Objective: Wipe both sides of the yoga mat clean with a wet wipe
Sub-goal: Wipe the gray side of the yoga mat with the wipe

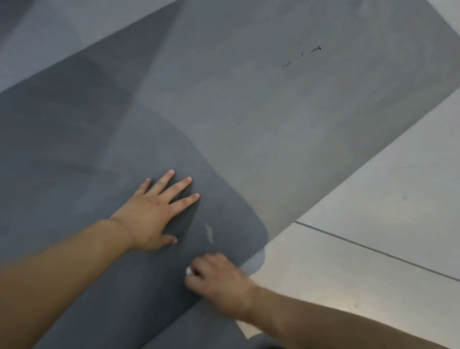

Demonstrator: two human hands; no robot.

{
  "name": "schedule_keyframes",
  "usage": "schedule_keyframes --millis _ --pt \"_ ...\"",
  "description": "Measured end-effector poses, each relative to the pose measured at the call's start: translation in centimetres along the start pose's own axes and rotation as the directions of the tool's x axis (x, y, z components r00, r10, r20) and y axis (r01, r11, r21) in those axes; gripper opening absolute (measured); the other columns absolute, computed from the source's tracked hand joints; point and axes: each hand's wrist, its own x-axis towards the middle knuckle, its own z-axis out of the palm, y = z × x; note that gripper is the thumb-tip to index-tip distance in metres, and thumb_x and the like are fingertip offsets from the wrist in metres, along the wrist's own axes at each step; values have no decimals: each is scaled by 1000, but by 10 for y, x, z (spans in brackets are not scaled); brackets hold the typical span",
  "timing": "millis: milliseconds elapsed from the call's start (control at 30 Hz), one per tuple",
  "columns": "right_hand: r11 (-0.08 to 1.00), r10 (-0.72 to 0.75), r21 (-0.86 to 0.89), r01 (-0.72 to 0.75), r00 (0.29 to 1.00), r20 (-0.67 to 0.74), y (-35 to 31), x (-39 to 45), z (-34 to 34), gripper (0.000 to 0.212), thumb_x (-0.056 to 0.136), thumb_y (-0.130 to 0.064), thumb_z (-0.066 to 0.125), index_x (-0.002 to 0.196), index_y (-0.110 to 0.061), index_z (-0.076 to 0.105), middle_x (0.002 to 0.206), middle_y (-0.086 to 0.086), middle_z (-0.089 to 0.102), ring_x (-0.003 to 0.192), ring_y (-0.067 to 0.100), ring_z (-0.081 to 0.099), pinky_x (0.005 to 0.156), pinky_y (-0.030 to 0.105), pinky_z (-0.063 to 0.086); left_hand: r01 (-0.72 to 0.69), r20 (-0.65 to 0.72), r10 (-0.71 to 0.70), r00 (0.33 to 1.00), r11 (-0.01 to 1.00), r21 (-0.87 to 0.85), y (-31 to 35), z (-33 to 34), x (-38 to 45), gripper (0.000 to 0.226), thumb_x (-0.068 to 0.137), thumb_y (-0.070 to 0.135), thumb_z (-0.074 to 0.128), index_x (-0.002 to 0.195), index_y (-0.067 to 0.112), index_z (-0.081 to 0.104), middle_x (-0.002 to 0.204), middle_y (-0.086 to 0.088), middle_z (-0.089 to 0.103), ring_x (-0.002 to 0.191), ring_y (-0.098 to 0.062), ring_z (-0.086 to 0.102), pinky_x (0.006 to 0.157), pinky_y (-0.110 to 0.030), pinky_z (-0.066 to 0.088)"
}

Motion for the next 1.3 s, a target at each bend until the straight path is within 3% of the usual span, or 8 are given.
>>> schedule_keyframes --millis 200,300,533,667,933,1067,1167,1300 --pt "859 460 -96 -503 840 -288 113 -37 -60 24 70 -2 68 93 -10 64 87 11 55 76 33 55 66 35 39 3 -32 -5 999 999 -42 4 -3 -1 102 83 66 59 158 41 -5 166 3 -19 152 -31 -19 124 -51 12" --pt "783 565 -73 -618 755 -333 117 -38 -67 27 64 6 71 87 -7 64 83 12 54 72 33 52 65 31 35 -2 -163 -13 987 996 -92 5 -11 -3 79 80 69 50 152 41 32 164 0 22 151 -35 16 117 -55 29" --pt "995 100 32 -97 991 -89 15 -14 -3 4 91 -7 48 92 -11 48 90 11 49 76 28 46 66 39 37 105 -302 -110 947 994 -32 17 -15 21 91 76 75 61 151 28 41 137 -5 46 122 -34 43 105 -53 41" --pt "990 144 -1 -144 987 -70 56 -31 -23 14 82 -9 61 93 -12 54 91 11 48 80 29 47 67 37 33 121 -293 -123 948 992 -25 14 -16 25 96 71 78 64 151 28 43 133 -4 47 120 -33 44 103 -51 41" --pt "709 608 -23 -705 627 -487 149 -80 -90 3 85 -4 56 86 -3 59 85 16 51 71 36 52 65 38 43 183 -216 -208 954 974 -130 12 -19 29 99 63 84 66 150 47 36 157 -8 23 146 -38 17 112 -63 31" --pt "834 534 32 -551 789 -304 92 -50 -44 24 70 1 66 92 -7 61 90 14 53 78 32 53 65 36 45 229 -83 -256 963 940 -253 12 -24 35 105 64 82 69 151 56 16 164 -3 -25 150 -41 -18 118 -65 19" --pt "968 248 61 -244 965 -80 52 -35 -22 22 75 -1 62 94 -10 54 94 12 50 80 30 47 68 39 39 241 -49 -261 964 936 -256 12 -29 36 107 62 82 70 149 56 14 164 -2 -23 151 -42 -16 117 -64 21" --pt "995 100 27 -99 993 -59 76 -26 -49 18 91 -22 42 92 -9 55 88 12 52 78 26 47 69 39 39 239 -124 -275 953 939 -246 5 -32 34 96 71 78 67 150 51 20 167 2 -4 151 -36 0 111 -62 35"
